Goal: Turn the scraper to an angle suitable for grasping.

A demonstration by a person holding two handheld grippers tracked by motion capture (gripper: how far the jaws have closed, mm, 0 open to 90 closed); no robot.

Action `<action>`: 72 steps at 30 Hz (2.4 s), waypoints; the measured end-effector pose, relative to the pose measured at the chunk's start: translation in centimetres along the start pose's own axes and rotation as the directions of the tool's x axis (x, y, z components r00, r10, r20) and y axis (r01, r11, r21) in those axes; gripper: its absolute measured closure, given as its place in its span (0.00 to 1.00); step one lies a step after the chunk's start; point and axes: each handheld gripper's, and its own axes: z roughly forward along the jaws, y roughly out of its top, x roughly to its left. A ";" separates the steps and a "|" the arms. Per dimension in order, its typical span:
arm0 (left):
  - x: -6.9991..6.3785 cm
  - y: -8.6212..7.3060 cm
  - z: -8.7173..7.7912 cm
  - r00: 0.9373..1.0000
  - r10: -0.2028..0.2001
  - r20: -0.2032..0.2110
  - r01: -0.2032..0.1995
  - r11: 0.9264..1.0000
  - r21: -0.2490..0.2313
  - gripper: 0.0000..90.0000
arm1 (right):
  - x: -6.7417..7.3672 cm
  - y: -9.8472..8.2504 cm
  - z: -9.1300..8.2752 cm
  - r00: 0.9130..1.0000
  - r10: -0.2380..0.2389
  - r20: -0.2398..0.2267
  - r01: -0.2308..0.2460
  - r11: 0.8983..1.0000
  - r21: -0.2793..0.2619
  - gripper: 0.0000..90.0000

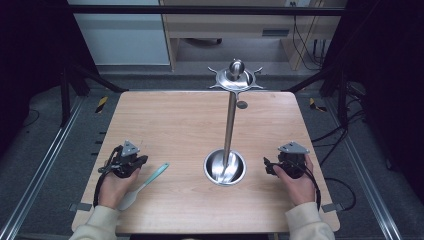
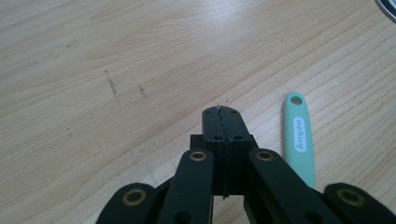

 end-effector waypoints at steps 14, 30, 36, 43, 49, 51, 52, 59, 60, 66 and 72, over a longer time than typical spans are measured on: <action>-0.6 0.0 0.6 0.999 0.040 0.029 -0.041 0.999 0.028 1.00 | 0.0 0.0 0.0 1.000 0.002 0.000 -0.002 1.000 0.000 0.15; -1.3 0.0 1.3 0.994 0.054 0.098 -0.061 0.996 0.064 1.00 | -0.1 0.0 0.0 1.000 0.000 0.000 0.000 1.000 -0.001 0.15; -1.8 0.0 1.6 0.990 0.072 0.118 -0.082 0.994 0.079 1.00 | -0.1 0.0 -0.1 1.000 0.000 -0.002 0.000 1.000 -0.002 0.15; -2.3 0.1 1.9 0.987 0.089 0.136 -0.103 0.990 0.093 1.00 | -0.1 0.1 -0.1 1.000 0.004 0.000 -0.004 1.000 -0.003 0.16; -2.7 0.2 1.8 0.981 0.102 0.164 -0.119 0.988 0.094 1.00 | -0.2 0.1 -0.1 1.000 0.000 0.000 0.000 1.000 -0.003 0.16; -3.2 0.2 1.8 0.976 0.116 0.186 -0.135 0.986 0.094 1.00 | -0.1 0.1 -0.1 1.000 0.004 -0.001 -0.004 1.000 -0.005 0.16; -3.2 0.2 1.8 0.976 0.116 0.186 -0.135 0.986 0.094 1.00 | -0.1 0.1 -0.1 1.000 0.004 -0.001 -0.004 1.000 -0.005 0.16; -4.8 0.6 1.5 0.950 0.180 0.256 -0.213 0.971 0.110 1.00 | -0.2 0.1 -0.2 1.000 0.005 0.000 -0.005 1.000 -0.006 0.16; -4.8 0.6 1.5 0.950 0.180 0.256 -0.213 0.971 0.110 1.00 | -0.2 0.1 -0.2 1.000 0.005 0.000 -0.005 1.000 -0.006 0.16; -5.7 2.3 0.9 0.938 0.216 0.270 -0.252 0.962 0.107 1.00 | -0.3 0.1 -0.2 1.000 -0.001 0.005 0.001 1.000 -0.006 0.16; -6.3 3.6 1.1 0.936 0.240 0.257 -0.296 0.931 0.212 0.93 | -0.3 0.0 -0.2 1.000 -0.001 0.006 0.001 1.000 -0.005 0.16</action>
